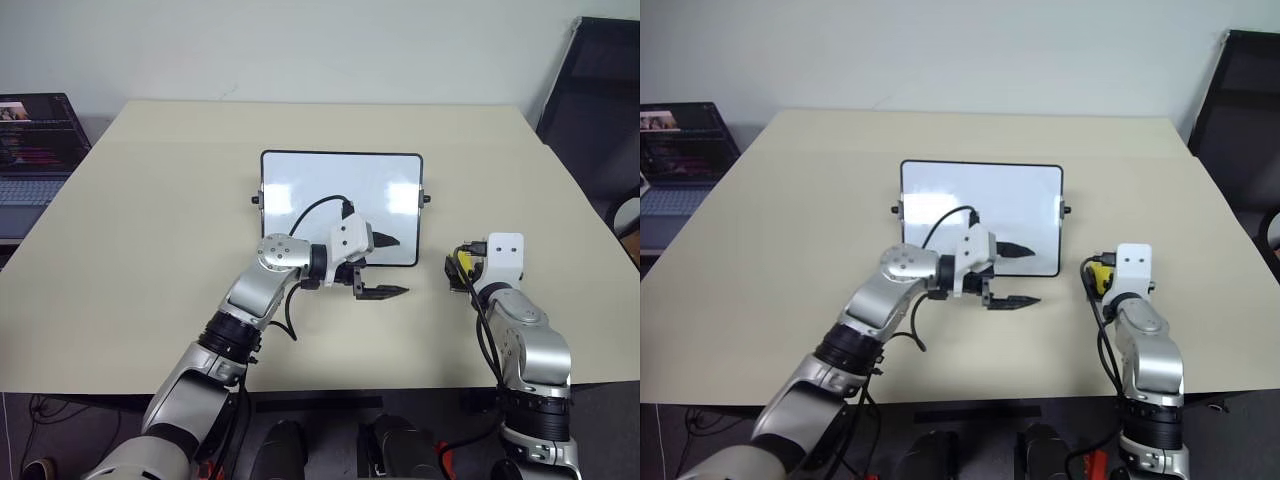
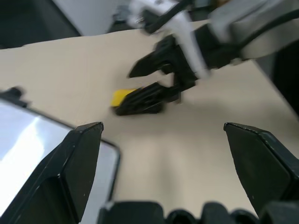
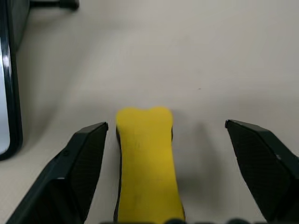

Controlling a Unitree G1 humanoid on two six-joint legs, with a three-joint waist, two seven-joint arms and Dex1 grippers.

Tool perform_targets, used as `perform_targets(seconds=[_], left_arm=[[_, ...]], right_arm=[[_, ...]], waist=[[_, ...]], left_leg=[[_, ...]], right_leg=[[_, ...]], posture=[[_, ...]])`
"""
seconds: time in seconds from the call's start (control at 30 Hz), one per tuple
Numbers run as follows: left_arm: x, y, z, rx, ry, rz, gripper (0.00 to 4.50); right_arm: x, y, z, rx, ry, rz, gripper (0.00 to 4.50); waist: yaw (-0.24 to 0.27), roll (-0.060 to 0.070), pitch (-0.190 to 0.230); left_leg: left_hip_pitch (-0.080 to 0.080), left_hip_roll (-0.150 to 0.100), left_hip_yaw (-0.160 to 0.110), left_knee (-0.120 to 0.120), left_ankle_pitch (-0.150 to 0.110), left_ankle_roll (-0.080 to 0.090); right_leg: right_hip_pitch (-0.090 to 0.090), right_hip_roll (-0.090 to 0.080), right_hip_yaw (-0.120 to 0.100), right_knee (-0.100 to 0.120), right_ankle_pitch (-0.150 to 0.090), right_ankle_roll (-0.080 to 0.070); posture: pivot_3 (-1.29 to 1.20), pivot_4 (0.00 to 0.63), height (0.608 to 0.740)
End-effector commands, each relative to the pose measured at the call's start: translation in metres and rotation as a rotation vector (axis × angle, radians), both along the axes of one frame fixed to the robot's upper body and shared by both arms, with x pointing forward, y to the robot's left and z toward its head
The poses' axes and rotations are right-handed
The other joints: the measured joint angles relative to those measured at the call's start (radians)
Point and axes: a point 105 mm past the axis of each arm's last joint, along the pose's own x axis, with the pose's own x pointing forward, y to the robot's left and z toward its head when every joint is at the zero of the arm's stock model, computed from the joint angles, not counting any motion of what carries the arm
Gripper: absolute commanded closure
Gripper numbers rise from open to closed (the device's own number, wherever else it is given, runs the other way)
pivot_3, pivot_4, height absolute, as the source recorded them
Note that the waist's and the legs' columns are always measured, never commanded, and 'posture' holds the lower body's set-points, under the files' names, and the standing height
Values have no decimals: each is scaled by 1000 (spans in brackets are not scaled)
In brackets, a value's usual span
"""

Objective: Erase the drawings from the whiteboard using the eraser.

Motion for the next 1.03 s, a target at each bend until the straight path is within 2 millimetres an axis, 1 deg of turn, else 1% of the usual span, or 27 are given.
perform_targets(seconds=[0.03, 0.1, 0.13, 0.17, 0.2, 0.23, 0.27, 0.33, 0.37, 0.4, 0.47, 0.5, 0.6, 0.7, 0.77, 0.8, 0.93, 1.03], left_arm=[[11, 23, 19, -135, 10, 166, 0], [5, 40, 20, -173, 24, 231, 0], [-3, 49, 19, -182, 37, 248, 0], [-10, 55, 18, -190, 47, 267, 0], [-14, 58, 17, -194, 55, 279, 0], [-18, 65, 17, -212, 51, 321, 0], [-21, 73, 17, -248, 45, 380, 0], [-24, 80, 17, -293, 39, 469, 0], [-23, 91, 17, -333, 20, 562, 0], [-23, 102, 16, -366, -1, 651, 0], [-26, 125, 9, -410, -44, 830, 0], [-28, 134, 5, -425, -50, 898, 0], [-33, 150, -8, -435, -61, 1042, 0], [-36, 172, -20, -419, -69, 1177, 0], [-36, 180, -26, -408, -74, 1245, 0], [-37, 180, -27, -403, -76, 1258, 0], [-43, 184, -35, -381, -67, 1309, 0], [-43, 186, -36, -395, -64, 1339, 0]], right_arm=[[-12, 17, 33, -34, -166, 106, 37], [-25, 38, 39, -131, -228, 231, 37], [-33, 48, 42, -126, -266, 275, 37], [-41, 55, 43, -83, -289, 318, 37], [-45, 59, 44, -50, -303, 343, 37], [-50, 59, 45, -51, -325, 342, 37], [-54, 57, 45, -92, -361, 335, 37], [-59, 51, 44, -154, -413, 321, 37], [-62, 47, 43, -155, -443, 285, 37], [-65, 42, 41, -147, -471, 247, 37], [-72, 36, 29, -73, -455, 222, 37], [-75, 33, 23, -51, -447, 205, 37], [-78, 20, 9, -6, -416, 167, 37], [-80, 15, 4, 14, -405, 160, 37], [-81, 10, 5, 13, -404, 157, 37], [-81, 9, 6, 10, -402, 161, 37], [-83, 9, 3, 8, -375, 171, 37], [-83, 13, 0, 25, -338, 190, 37]], waist=[[-2, 0, 0], [-5, 0, 0], [-8, 1, 0], [-8, 1, 0], [-8, 1, 0], [-5, 1, 0], [-4, 1, 0], [4, 0, 0], [9, 0, -1], [13, 0, -1], [16, 0, -1], [18, 0, -1], [21, 0, -1], [21, 0, -1], [22, 0, -1], [22, 0, -1], [22, 0, -1], [22, 0, -1]], left_leg=[[0, 0, 0, 0, 0, 0], [0, 1, 0, -1, 0, 0], [0, 2, 0, -1, 0, 0], [0, 2, 0, -2, 0, 0], [0, 2, -1, -2, 0, 0], [0, 3, -1, -2, 0, 0], [0, 2, -2, -2, 0, 0], [0, 2, -2, 0, 0, 0], [0, 1, -2, 0, 0, 0], [0, 1, -1, 0, 0, 0], [2, 2, -1, 1, 0, 0], [6, 3, -2, 0, 0, 0], [11, 3, -2, 0, 0, 0], [12, 3, -2, 0, 0, 0], [12, 3, -2, 0, 0, 0], [12, 3, -2, 0, 0, 0], [12, 2, -2, -1, 0, 0], [12, 3, -3, -2, 0, 0]], right_leg=[[0, 0, 0, 0, 0, 0], [0, 0, 0, 0, 0, 0], [0, 0, 0, 0, 0, 0], [0, 0, 0, -1, 0, 0], [0, 0, 1, -1, 0, 0], [0, -1, 1, -1, 0, 0], [0, -1, 0, -1, 0, 0], [1, -2, 1, -1, 0, 0], [2, -3, 0, -3, 0, 1], [2, -3, 0, -4, 0, 2], [6, -3, 0, -7, 2, 3], [10, -3, 1, -10, 2, 3], [16, -5, 1, -10, 1, 2], [17, -5, 1, -10, -1, -2], [17, -5, 1, -10, -1, -3], [17, -5, 1, -10, -1, -2], [16, -4, 1, -10, 0, 1], [16, -4, 1, -10, 0, 0]], posture=[[0, 150, 740], [0, 150, 740], [0, 150, 740], [0, 150, 740], [0, 150, 740], [0, 150, 740], [0, 150, 740], [0, 150, 740], [0, 150, 740], [0, 150, 740], [0, 150, 740], [0, 150, 740], [0, 150, 740], [0, 150, 740], [0, 150, 740], [0, 150, 740], [0, 150, 740], [0, 150, 740]])
